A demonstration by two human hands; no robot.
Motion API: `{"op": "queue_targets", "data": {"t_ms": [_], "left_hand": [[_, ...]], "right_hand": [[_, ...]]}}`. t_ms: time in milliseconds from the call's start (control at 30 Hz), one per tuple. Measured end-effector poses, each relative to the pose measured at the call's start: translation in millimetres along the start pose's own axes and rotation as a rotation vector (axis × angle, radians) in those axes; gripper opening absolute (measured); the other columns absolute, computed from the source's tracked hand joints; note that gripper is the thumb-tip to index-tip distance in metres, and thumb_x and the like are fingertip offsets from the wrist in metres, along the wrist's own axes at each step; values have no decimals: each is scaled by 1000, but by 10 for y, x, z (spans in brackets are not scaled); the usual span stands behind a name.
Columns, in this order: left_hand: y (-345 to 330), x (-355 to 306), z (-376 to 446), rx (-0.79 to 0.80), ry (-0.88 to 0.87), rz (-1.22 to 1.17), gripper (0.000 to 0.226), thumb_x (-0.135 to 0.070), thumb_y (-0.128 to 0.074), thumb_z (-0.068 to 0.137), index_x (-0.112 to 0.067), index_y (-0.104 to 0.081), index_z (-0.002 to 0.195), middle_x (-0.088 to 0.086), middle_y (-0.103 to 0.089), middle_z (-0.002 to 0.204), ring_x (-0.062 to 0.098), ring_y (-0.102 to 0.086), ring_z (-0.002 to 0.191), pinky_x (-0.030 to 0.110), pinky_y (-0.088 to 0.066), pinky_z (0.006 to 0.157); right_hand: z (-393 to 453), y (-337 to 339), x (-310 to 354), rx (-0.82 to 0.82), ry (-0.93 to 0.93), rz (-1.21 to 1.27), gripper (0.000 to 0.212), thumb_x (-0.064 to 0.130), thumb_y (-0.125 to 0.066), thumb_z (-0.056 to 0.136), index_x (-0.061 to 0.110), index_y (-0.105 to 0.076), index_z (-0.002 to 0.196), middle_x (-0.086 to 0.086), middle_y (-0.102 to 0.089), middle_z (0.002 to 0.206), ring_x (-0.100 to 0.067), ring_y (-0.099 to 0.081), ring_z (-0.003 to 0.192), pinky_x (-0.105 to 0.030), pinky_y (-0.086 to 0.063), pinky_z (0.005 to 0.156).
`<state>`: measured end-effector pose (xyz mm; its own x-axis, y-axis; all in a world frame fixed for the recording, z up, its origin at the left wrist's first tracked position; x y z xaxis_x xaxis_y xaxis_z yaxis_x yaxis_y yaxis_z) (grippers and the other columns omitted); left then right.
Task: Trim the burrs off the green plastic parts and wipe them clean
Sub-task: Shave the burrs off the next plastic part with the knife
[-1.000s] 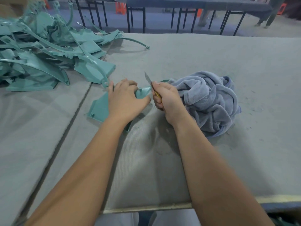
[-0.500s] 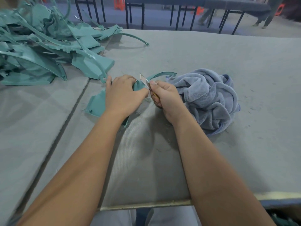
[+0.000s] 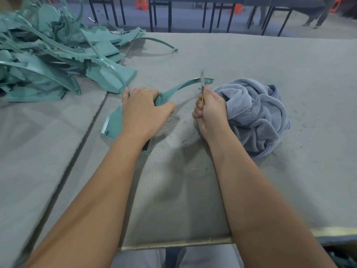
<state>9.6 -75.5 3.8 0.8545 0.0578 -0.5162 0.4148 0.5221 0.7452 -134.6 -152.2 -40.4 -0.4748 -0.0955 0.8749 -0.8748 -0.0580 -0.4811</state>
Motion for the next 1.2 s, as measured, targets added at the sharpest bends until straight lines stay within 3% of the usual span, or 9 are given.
{"op": "queue_targets", "data": {"t_ms": [200, 300, 433, 500, 567, 700, 833, 1000, 1200], "left_hand": [[-6, 35, 15, -21, -18, 163, 42, -48, -51, 77, -19, -32, 54, -5, -39, 59, 24, -41, 76, 49, -24, 112], [52, 90, 17, -37, 1, 210, 38, -49, -44, 74, -20, -33, 53, -4, -39, 57, 26, -44, 74, 50, -28, 108], [84, 81, 13, -84, -27, 220, 46, -61, -39, 74, -21, -34, 52, -6, -39, 58, 24, -45, 81, 48, -28, 106], [82, 48, 5, -96, -76, 230, 55, -71, -36, 75, -21, -34, 51, -9, -38, 58, 23, -42, 82, 47, -29, 103], [88, 41, -5, -115, -113, 221, 61, -74, -35, 77, -20, -34, 49, -8, -39, 55, 22, -43, 80, 43, -27, 97], [115, 57, -21, -160, -156, 161, 62, -74, -38, 77, -19, -36, 50, -7, -44, 57, 19, -42, 85, 34, -18, 89], [155, 53, -25, -211, -195, 109, 60, -69, -44, 79, -16, -40, 52, -12, -43, 56, 16, -42, 90, 29, -15, 89], [142, 48, -31, -205, -209, 72, 57, -68, -45, 80, -22, -30, 50, -14, -37, 55, 15, -42, 90, 30, -16, 88], [129, 42, -35, -202, -232, 46, 57, -68, -47, 79, -23, -28, 50, -14, -35, 53, 16, -44, 90, 35, -19, 90]], "right_hand": [[-22, -1, 31, 5, 49, -55, 26, 15, -58, 97, 17, -42, 76, 3, -31, 59, -7, -22, 46, -19, -20, 40], [-2, 43, 66, -35, 80, -151, 22, 17, -52, 100, 16, -49, 79, 4, -35, 57, -6, -27, 42, -19, -24, 39], [31, 120, 104, -108, 88, -281, 34, 25, -39, 105, 13, -63, 83, 2, -43, 65, -5, -36, 41, -20, -35, 43], [25, 159, 153, -147, 112, -329, 34, 27, -39, 104, 15, -63, 84, 6, -42, 52, -5, -34, 37, -21, -34, 41], [13, 189, 198, -184, 123, -318, 32, 25, -40, 104, 14, -59, 81, 7, -38, 43, -6, -31, 35, -23, -30, 39], [-11, 234, 215, -228, 89, -241, 24, 17, -39, 103, 13, -44, 79, -1, -39, 55, -7, -29, 37, -21, -27, 39], [-18, 241, 235, -189, 122, -272, 22, 18, -42, 103, 11, -53, 85, 1, -46, 56, -6, -33, 36, -16, -29, 37], [1, 257, 229, -189, 120, -208, 25, 21, -40, 104, 7, -57, 93, 4, -45, 47, -6, -31, 35, -15, -26, 37], [18, 237, 210, -160, 89, -168, 28, 22, -39, 104, 12, -56, 83, 7, -39, 43, -7, -27, 36, -16, -22, 38]]}}
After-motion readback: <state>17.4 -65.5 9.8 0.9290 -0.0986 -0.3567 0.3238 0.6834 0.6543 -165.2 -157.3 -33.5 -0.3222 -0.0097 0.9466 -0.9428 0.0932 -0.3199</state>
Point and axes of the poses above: each hand's wrist, its own z-axis towards the middle knuckle, its own y-axis out of the back of the hand, x = y × z, the point moved 6 cm from there along z, towards the middle knuckle
